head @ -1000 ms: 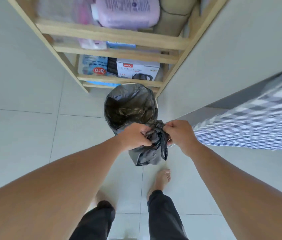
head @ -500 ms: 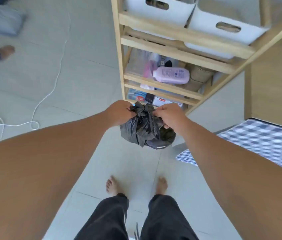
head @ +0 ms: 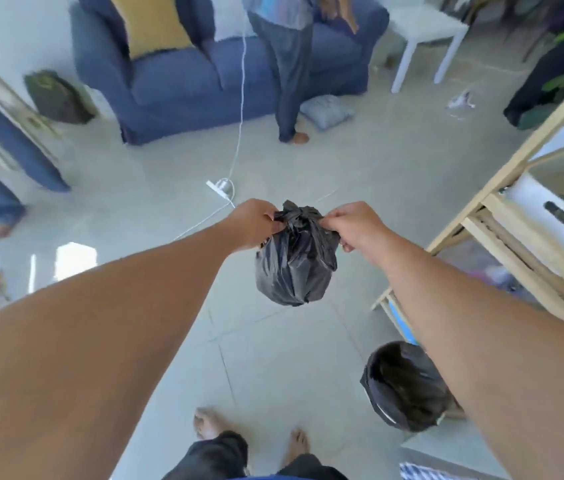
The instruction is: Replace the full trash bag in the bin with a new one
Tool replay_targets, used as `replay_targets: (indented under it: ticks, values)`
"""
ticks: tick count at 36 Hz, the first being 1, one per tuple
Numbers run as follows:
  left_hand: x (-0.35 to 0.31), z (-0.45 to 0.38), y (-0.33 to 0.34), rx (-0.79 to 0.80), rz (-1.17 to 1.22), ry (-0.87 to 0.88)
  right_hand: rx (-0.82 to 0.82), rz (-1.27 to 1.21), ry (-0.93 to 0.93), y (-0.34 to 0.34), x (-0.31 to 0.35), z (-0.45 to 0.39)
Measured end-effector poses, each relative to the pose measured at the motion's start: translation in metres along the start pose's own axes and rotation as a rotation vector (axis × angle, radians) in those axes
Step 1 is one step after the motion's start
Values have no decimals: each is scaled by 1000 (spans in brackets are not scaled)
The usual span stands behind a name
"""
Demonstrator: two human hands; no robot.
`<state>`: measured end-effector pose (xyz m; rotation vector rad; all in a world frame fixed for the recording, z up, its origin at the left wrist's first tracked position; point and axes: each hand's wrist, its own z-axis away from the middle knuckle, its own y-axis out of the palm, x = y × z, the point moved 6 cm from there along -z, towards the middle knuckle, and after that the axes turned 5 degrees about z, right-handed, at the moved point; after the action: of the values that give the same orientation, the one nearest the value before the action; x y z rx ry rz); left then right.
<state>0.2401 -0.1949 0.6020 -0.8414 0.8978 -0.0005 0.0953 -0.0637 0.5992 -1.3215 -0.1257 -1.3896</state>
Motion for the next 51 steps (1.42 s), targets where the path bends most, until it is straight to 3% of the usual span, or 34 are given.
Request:
replay_targets:
  ticks: [4, 12, 24, 34, 39, 51]
  values:
    - [47, 38, -64, -125, 63, -82, 115, 87, -120, 45, 66, 0]
    - [179, 165, -188, -375, 224, -267, 396, 175, -398, 198, 215, 55]
    - [366, 394, -300, -638, 268, -475, 677, 245, -614, 442, 355, 195]
    - [520, 594, -322, -813, 433, -646, 948, 365, -733, 647, 412, 343]
    - [591, 692, -326, -991, 551, -752, 1072, 488, -871, 750, 445, 426]
    - [715, 865, -328, -1241, 728, -935, 1342, 634, -1099, 947, 494, 584]
